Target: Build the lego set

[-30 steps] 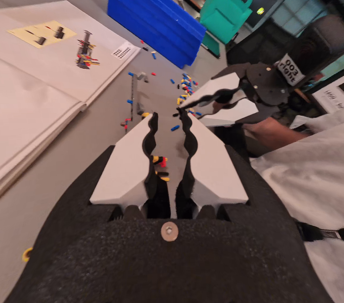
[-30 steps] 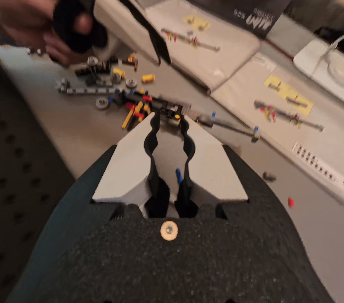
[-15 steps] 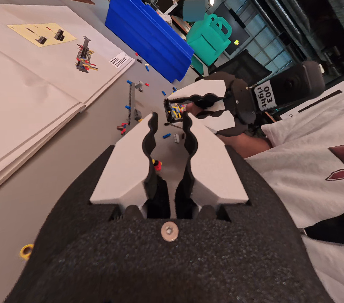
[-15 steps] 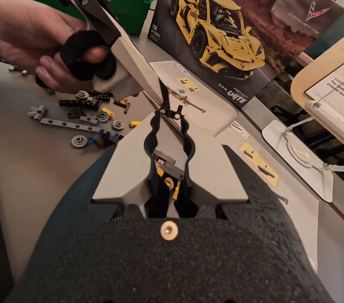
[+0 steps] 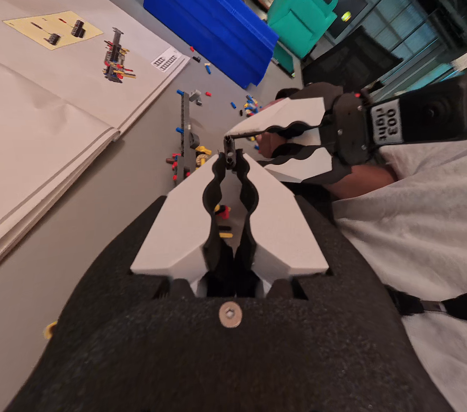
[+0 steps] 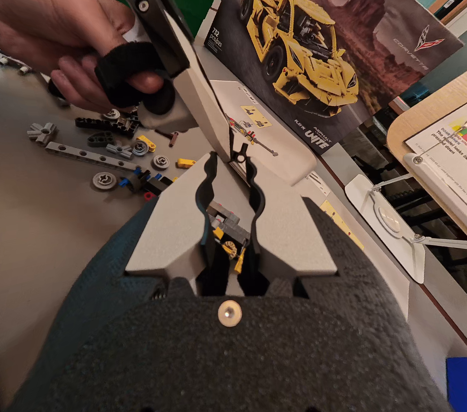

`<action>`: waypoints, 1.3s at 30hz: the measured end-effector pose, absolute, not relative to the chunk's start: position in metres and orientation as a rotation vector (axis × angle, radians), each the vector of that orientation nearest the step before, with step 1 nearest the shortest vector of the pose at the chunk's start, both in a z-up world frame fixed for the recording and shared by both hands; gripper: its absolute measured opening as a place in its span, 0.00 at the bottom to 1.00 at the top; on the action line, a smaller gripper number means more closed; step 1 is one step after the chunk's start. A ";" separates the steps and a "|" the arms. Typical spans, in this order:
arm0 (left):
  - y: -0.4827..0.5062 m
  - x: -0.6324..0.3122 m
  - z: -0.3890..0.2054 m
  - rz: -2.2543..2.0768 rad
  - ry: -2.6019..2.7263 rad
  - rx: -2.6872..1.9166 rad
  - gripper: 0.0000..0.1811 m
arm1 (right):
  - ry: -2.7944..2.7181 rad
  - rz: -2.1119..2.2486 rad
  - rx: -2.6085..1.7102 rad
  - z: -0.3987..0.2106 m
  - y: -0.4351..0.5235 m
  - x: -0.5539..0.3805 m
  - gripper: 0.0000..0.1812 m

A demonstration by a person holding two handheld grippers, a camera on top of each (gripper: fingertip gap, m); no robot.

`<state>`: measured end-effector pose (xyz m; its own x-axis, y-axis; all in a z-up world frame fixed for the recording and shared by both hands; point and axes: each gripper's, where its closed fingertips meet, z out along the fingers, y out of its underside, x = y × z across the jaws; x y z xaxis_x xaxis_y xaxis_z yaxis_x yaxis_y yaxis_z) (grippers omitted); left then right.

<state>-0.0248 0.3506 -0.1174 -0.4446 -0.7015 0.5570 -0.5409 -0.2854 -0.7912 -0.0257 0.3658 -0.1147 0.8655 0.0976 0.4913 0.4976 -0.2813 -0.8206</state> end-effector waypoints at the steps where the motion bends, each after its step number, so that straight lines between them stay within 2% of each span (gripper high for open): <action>1: 0.354 -0.024 -0.121 -1.755 1.809 -1.554 0.04 | -0.443 -0.401 -1.842 -0.118 0.365 -0.026 0.13; 3: 0.368 -0.021 -0.129 -1.486 1.842 -1.465 0.04 | -0.410 -0.276 -1.899 -0.127 0.362 -0.030 0.19; 6: 0.383 -0.020 -0.130 -1.048 1.881 -1.138 0.04 | -0.234 0.052 -1.896 -0.117 0.355 -0.033 0.20; 8: 0.380 -0.020 -0.118 -0.876 1.842 -0.895 0.04 | -0.094 0.277 -1.902 -0.111 0.355 -0.028 0.20; 10: 0.372 -0.021 -0.112 -0.775 1.821 -0.737 0.04 | -0.017 0.472 -1.907 -0.108 0.357 -0.028 0.26; 13: 0.363 -0.021 -0.115 -0.646 1.817 -0.586 0.04 | 0.003 0.608 -1.890 -0.104 0.360 -0.033 0.22; 17: 0.353 -0.021 -0.118 -0.565 1.812 -0.460 0.04 | -0.016 0.682 -1.923 -0.112 0.359 -0.043 0.15; 27: 0.345 -0.023 -0.114 -0.504 1.770 -0.326 0.04 | 0.035 0.847 -1.859 -0.106 0.347 -0.046 0.12; 29: 0.348 -0.021 -0.116 -0.518 1.774 -0.400 0.04 | 0.047 0.799 -1.853 -0.107 0.349 -0.042 0.09; 39: 0.364 -0.015 -0.103 -0.772 1.710 -0.757 0.06 | 0.063 0.658 -1.730 -0.091 0.355 -0.023 0.09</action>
